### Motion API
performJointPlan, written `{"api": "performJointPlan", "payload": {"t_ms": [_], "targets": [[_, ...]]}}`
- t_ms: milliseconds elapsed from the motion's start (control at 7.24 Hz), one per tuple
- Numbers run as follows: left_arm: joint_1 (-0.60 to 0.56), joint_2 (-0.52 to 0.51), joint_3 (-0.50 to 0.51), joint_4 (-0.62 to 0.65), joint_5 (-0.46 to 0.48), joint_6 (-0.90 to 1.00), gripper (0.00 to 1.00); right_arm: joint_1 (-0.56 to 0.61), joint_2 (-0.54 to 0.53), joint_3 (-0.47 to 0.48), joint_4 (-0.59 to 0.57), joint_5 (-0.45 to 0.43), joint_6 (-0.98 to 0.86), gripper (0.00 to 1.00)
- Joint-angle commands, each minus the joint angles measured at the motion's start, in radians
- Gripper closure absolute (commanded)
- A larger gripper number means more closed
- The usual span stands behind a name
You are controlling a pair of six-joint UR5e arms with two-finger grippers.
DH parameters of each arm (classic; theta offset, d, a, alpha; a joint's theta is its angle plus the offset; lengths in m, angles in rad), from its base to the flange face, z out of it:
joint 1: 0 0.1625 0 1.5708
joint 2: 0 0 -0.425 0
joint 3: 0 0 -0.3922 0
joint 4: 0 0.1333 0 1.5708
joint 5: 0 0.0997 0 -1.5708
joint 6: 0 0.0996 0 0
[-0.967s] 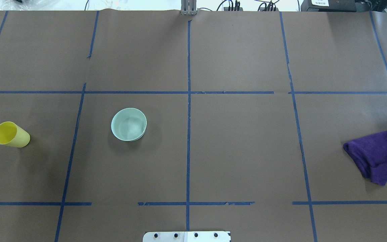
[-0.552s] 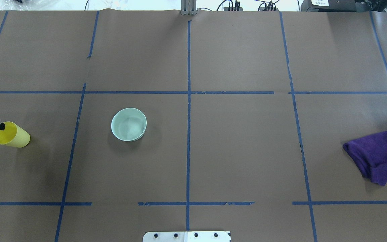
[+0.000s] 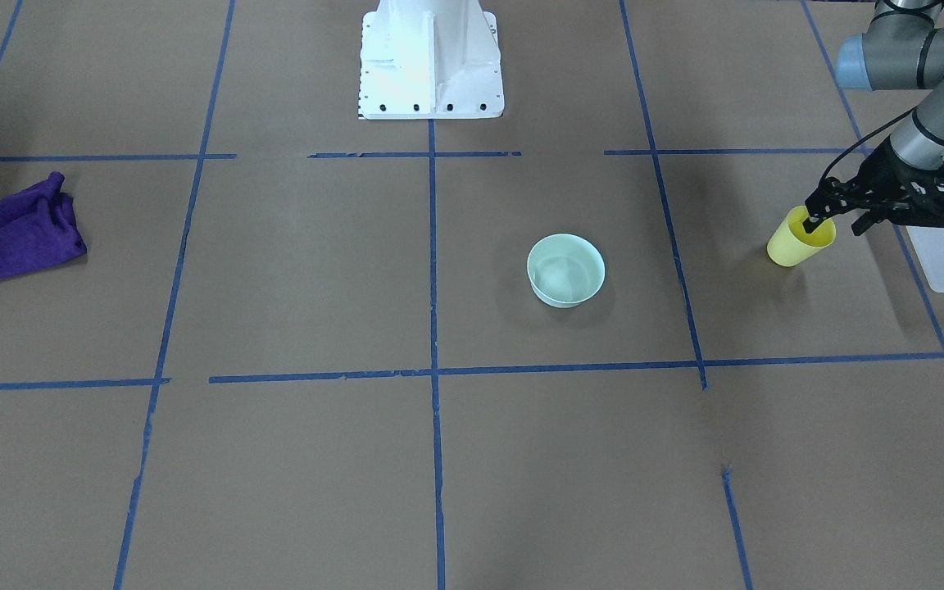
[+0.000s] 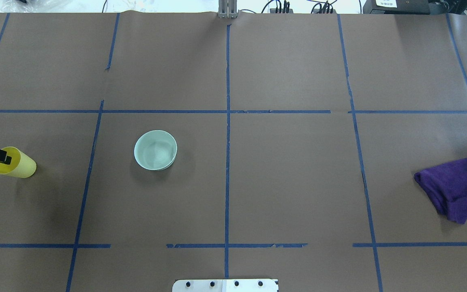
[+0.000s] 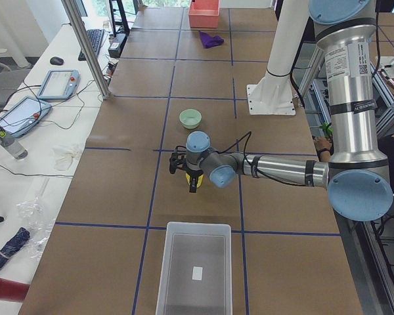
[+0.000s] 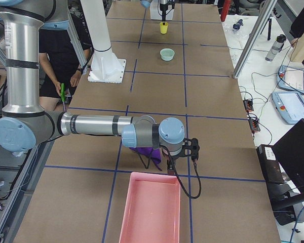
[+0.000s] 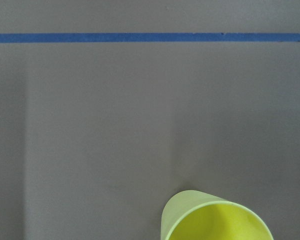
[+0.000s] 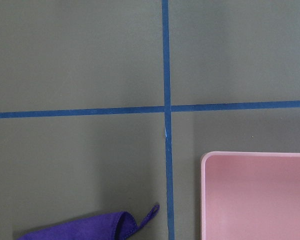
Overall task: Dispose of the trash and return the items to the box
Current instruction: 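Grasp the yellow cup with the left gripper and lift it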
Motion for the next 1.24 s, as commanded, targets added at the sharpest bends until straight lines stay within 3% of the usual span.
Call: {"api": "performJointPlan", "payload": {"t_ms": [0,138,276,829,1105], "targets": [[0.003,0.0,0.006,-0.003,0.001,-0.001,0.71,-0.002,0.0,0.0,0.0,0.001,0.0,0.0],[0.005,-0.002,0.007,-0.003,-0.001,-0.001,0.96,-0.002,0.0,0.0,0.0,0.001,0.0,0.0],[0.006,-0.003,0.007,-0.003,-0.001,-0.001,1.0,-0.003,0.0,0.0,0.0,0.001,0.0,0.0],[-0.015,0.0,-0.054,0.015,-0.023,0.011,1.0,-0.055,0.018,0.055,0.005,-0.006,-0.002,0.0],[-0.106,-0.005,-0.106,0.11,-0.12,0.136,1.0,-0.075,0.009,0.048,0.011,-0.003,0.002,0.0]]}}
